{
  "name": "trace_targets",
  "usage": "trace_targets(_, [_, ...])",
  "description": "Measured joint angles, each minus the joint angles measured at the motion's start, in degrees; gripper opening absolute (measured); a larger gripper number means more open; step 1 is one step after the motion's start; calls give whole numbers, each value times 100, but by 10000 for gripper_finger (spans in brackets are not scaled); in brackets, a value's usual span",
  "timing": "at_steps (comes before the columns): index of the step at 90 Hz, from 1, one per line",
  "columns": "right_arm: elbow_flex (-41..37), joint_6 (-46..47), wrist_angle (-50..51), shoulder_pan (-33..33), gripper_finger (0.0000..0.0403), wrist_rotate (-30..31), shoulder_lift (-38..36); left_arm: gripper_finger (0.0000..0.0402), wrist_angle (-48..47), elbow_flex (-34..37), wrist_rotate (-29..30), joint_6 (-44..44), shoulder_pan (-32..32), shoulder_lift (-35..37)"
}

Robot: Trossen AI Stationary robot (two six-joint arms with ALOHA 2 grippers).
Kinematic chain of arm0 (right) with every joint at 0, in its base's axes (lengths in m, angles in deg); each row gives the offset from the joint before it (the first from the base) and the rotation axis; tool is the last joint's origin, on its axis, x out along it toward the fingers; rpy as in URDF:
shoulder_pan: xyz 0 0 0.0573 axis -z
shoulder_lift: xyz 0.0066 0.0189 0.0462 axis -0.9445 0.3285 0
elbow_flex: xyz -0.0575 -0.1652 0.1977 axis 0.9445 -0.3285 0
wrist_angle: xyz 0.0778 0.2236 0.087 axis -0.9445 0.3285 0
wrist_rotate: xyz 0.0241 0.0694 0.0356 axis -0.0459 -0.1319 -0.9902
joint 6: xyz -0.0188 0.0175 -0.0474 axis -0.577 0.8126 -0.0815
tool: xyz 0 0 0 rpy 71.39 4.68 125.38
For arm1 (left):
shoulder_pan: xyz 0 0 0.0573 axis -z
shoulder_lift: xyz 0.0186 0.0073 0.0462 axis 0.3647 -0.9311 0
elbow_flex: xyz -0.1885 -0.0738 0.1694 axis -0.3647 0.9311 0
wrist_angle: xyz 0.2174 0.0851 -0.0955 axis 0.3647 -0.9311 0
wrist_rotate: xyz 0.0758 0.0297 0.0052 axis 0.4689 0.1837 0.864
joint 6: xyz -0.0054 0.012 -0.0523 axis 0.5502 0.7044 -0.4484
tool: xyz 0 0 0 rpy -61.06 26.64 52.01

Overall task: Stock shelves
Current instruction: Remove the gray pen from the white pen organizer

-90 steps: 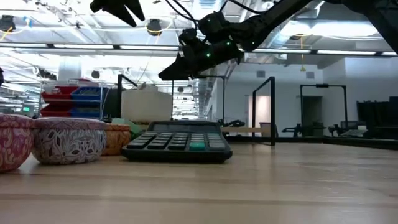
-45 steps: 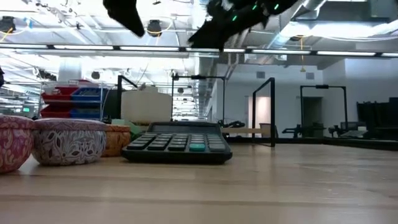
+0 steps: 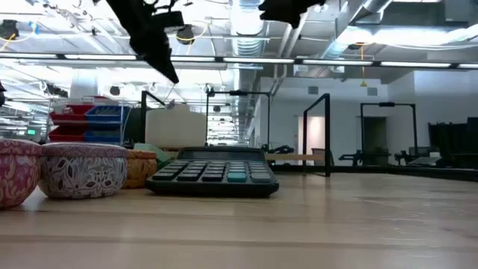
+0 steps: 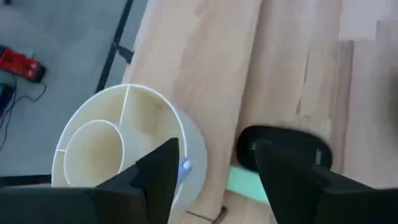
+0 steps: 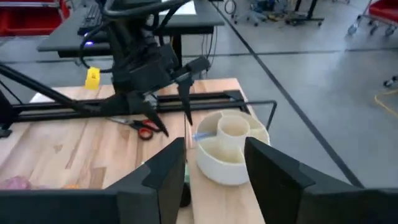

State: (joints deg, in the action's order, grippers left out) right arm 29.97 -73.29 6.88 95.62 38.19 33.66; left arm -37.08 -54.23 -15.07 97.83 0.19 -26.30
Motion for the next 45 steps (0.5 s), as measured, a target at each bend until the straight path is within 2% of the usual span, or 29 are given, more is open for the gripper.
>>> trace_targets(6, [0,3,108,-57,153,0,-15,188,70,80,-46,170,-92,-46])
trace_targets(20, [0,-1,205,-165,152,-2,-14,188,339,355,347,596,-215,-58])
trace_targets(45, [0,-6,203,-227,152,-2,-14,179,522,627,285,561,-436,-56])
